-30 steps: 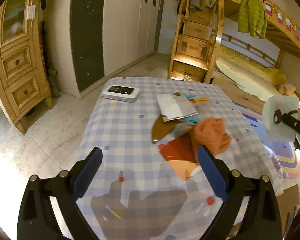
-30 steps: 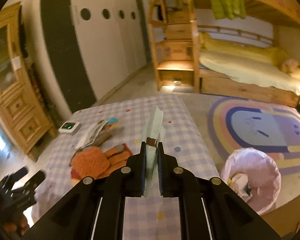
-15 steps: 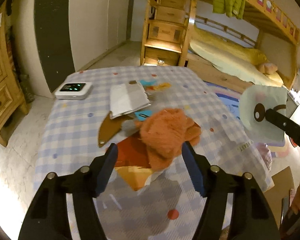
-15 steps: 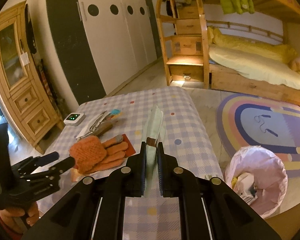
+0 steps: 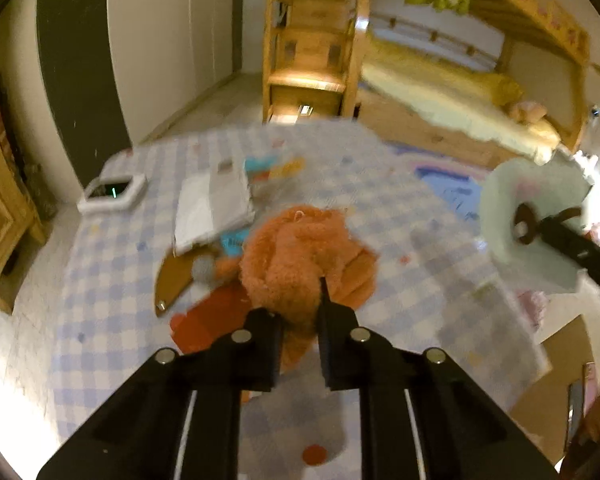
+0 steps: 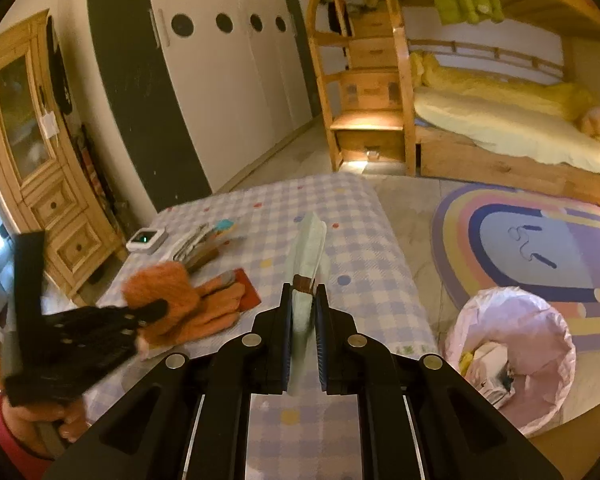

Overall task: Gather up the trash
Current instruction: 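Grasp the orange knit glove with the left gripper, then drop the glove into the wastebasket with left gripper while right gripper drops the pouch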

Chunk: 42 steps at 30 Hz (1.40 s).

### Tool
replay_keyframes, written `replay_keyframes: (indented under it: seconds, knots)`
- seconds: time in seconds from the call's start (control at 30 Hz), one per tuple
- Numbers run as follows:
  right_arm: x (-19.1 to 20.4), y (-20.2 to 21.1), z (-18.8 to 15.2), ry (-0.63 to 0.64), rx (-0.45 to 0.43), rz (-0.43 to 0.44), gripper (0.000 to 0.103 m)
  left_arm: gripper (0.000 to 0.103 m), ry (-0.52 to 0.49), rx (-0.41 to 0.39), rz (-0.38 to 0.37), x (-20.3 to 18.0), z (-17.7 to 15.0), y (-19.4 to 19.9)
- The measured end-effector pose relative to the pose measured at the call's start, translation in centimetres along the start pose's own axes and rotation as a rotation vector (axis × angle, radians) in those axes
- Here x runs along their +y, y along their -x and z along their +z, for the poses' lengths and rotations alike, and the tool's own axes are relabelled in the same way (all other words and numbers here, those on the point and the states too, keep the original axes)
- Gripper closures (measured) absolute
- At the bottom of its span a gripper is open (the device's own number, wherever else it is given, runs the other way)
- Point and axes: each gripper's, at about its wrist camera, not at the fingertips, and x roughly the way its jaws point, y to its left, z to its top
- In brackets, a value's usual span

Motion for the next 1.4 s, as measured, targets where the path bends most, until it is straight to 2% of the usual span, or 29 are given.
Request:
replay_keyframes:
  seconds: [0.17,0.3,0.43,0.6,0.8,0.97,1.13,1.4]
  knots:
    - [-2.4,2.7,0.4,-0.05,-0.061,-0.025,0.092,0.091,-0.052,-0.18,-0.049,-1.4,2.8,7.5]
    - [-4.5,4.7,0.2,-0.091,-0.089,-0.044,0.092,0.091,-0.091,-0.247,-0.085,-3.2,4.5,10.6]
    - [-6.2,5.9,-0.4,-0.118,-0.093,-0.064,0.092,0.091,-0.127,-0.259,-0.132,-5.9,4.7,11.0]
    - [-7.9,7.2,-1.8,-0.132,-0.071,-0.092,0.092,0.09,-0.21,-0.234,-0.166,-10.6,3.7,9.0]
    - [-10.7,8.4,-3.1,-0.159,-0.055,-0.154,0.092,0.09,-0.286,-0.209,-0.306,-16.8,3.6,6.3]
    - [-13.8,8.8,-3.9,-0.197,-0.044,-0.226,0.092,0.09,-0.334,-0.206,-0.379,-21.7,4.0,3.5]
    - [-17.2,7.1,-4.7,-0.236,0.021,-0.308,0.092,0.09,-0.346,-0.191,-0.415,-25.9,4.4,-0.8]
    - [-21.8,2.8,-6.5,-0.278,0.125,-0.391,0.091,0.089,-0.345,-0.111,-0.45,-29.3,4.9,-7.2]
